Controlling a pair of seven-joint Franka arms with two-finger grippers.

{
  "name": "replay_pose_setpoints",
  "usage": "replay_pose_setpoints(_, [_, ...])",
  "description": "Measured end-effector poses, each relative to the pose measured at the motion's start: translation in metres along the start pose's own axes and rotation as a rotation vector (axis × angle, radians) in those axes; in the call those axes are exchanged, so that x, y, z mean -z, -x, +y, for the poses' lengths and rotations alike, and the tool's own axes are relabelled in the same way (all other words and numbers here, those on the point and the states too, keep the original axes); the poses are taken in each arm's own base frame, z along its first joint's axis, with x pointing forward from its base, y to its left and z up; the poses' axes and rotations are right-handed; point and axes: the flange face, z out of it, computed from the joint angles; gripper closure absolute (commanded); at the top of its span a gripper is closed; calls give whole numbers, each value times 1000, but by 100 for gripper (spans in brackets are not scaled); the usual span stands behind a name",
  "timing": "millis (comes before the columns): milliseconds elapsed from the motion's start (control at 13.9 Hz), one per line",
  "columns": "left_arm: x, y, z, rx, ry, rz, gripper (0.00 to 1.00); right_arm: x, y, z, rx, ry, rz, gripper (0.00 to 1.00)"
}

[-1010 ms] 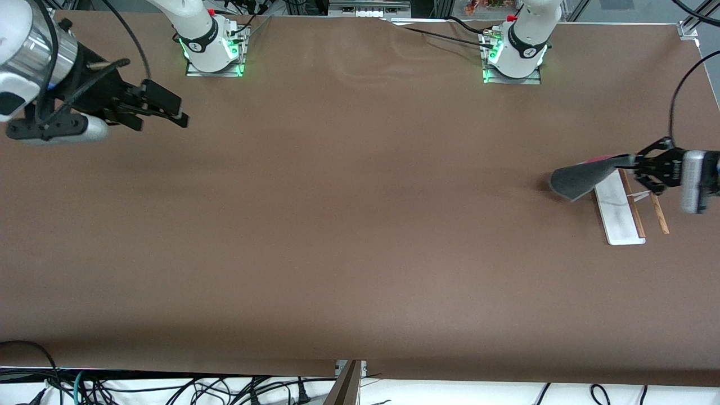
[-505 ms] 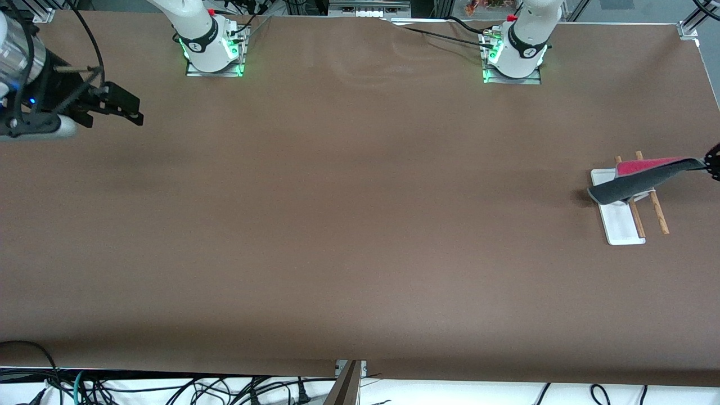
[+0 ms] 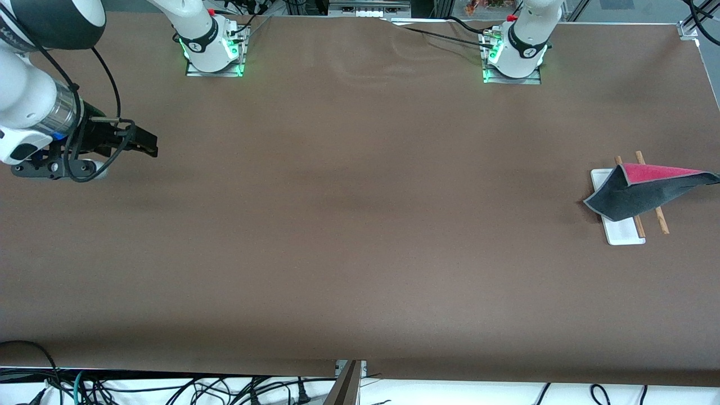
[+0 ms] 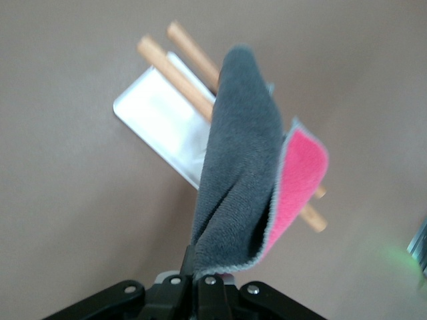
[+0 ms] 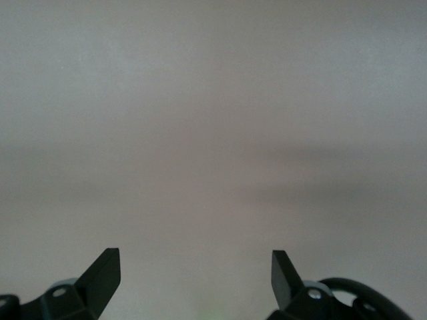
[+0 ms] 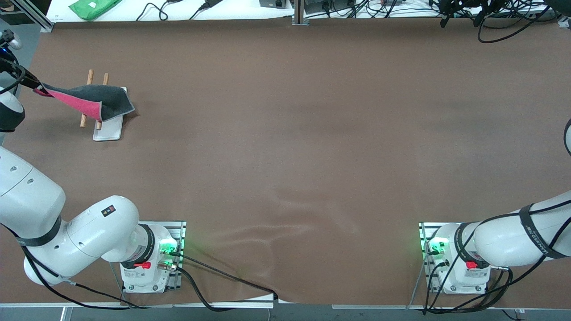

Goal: Pass towel and hang on rack
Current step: 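Lower the towel over the wooden rack rails and open the left gripper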

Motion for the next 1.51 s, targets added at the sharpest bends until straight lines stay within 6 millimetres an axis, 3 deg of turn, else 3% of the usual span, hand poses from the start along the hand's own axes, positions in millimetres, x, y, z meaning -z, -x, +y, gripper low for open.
replay_pose_setpoints(72, [-10,2,-7,-2,-3,-14,83,-2,-1,4,1,0,1,0])
replay_pose_setpoints(144, [-17,3,-13,-7,-18,-18,27,-1,-1,7,1,0,3,0])
replay_pose_setpoints(216, [-23,4,-19,-18,-30,-18,0,0,-1,10,0,0,5,0])
replay_pose_setpoints(505, [-29,3,-25,-32,-44,-17,0,2,-1,13,-1,-1,16,0])
replay_pose_setpoints(793, [-13,-4,-24,-44,-74,-14,0,3,-2,13,-2,-2,22,0])
replay_pose_setpoints(938, [8,-19,-17,-67,-110,-14,0,3,-2,13,-2,-2,25,0])
replay_pose_setpoints(1154, [58,-75,26,-51,-137,-27,0,4,-3,13,-3,-3,36,0])
replay_pose_setpoints(1515, [92,-182,121,111,-107,-149,0,5,-4,15,-5,0,40,0])
